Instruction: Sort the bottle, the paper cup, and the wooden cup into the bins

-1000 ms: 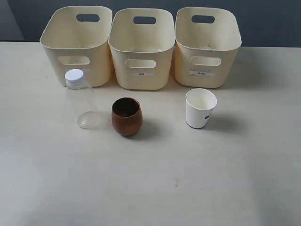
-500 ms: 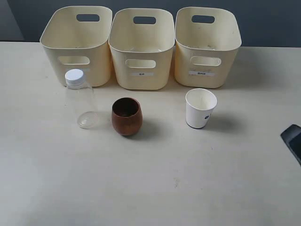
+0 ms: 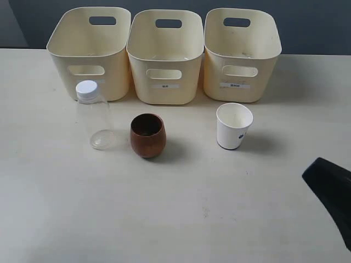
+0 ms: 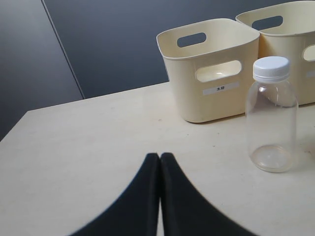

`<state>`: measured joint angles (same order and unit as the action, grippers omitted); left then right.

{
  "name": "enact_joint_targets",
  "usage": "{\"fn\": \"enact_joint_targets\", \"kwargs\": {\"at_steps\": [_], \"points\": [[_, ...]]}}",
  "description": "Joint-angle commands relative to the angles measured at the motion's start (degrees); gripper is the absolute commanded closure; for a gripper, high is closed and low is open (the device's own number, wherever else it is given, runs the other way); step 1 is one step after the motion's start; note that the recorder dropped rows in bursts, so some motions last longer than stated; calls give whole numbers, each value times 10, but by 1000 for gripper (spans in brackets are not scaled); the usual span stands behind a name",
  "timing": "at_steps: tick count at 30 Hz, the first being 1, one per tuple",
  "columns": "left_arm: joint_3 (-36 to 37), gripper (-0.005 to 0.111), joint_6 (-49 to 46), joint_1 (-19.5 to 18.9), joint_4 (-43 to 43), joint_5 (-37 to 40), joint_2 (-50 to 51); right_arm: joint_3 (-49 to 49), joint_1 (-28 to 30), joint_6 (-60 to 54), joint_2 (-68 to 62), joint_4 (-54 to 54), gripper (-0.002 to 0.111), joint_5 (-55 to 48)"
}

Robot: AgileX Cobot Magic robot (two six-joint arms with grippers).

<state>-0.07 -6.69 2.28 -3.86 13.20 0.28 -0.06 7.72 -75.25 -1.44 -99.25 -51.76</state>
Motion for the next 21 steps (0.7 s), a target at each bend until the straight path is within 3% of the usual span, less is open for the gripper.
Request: {"fn": "enact_joint_targets", "kwargs": {"at_steps": [1, 4, 7, 14, 21], "points": [[1, 107, 1, 2, -1, -3, -3, -10, 4, -15, -15, -7, 109, -77], [1, 107, 1, 2, -1, -3, -3, -50, 4, -46, -15, -7, 109, -121], [1, 107, 1, 2, -1, -3, -3, -91, 5, -53, -15, -7, 109, -75], [1, 107, 1, 2, -1, -3, -3, -167, 38, 41, -43, -7, 109, -63], [1, 107, 1, 2, -1, -3, -3, -231, 72, 41, -119, -7, 109, -137]]}}
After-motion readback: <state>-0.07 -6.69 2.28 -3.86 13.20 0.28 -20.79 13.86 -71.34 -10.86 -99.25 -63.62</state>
